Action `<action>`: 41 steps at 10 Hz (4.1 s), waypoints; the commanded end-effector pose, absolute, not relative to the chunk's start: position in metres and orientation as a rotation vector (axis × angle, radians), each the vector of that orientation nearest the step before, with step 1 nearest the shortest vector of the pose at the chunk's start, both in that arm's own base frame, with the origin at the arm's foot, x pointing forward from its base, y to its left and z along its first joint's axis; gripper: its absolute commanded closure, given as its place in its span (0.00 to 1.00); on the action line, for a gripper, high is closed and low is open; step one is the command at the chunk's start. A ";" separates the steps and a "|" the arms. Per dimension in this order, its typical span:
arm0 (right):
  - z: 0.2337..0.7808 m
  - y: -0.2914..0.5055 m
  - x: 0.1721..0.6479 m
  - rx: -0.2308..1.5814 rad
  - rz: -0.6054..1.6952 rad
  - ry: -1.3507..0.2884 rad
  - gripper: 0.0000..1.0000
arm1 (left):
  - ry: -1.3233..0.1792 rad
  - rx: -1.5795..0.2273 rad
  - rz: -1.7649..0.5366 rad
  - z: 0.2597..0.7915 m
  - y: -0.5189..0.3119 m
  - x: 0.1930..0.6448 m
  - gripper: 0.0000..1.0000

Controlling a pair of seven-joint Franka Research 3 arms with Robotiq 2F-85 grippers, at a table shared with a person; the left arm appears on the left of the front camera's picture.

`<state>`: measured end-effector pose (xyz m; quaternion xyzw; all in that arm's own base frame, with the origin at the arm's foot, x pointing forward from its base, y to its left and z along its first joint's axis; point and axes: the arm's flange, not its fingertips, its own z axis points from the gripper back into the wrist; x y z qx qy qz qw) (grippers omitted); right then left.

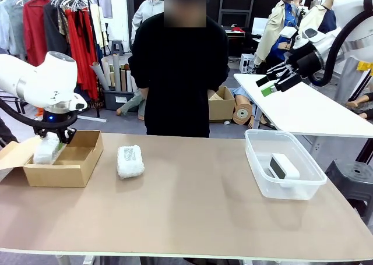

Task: Separate and place wrapped and unwrapped clocks.
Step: If the picked Digital clock is wrapped, place it in the Package Box ; if not, place it in the Organizing box, then pick up the Digital clock indicated by the person.

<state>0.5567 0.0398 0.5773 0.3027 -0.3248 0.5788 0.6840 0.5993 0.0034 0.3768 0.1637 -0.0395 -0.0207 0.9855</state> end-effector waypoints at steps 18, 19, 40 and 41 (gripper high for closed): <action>0.579 0.040 0.556 0.678 1.298 -0.732 0.00 | -0.072 0.278 -0.079 0.387 0.005 0.608 0.00; 0.579 0.040 0.556 0.678 1.298 -0.732 0.00 | -0.079 0.254 -0.079 0.397 0.005 0.605 0.00; 0.579 0.040 0.556 0.678 1.298 -0.732 0.00 | -0.350 -0.138 -0.618 0.518 -0.035 0.559 0.00; 0.579 0.040 0.556 0.678 1.298 -0.732 0.00 | -0.377 -0.195 -0.677 0.530 -0.034 0.556 0.00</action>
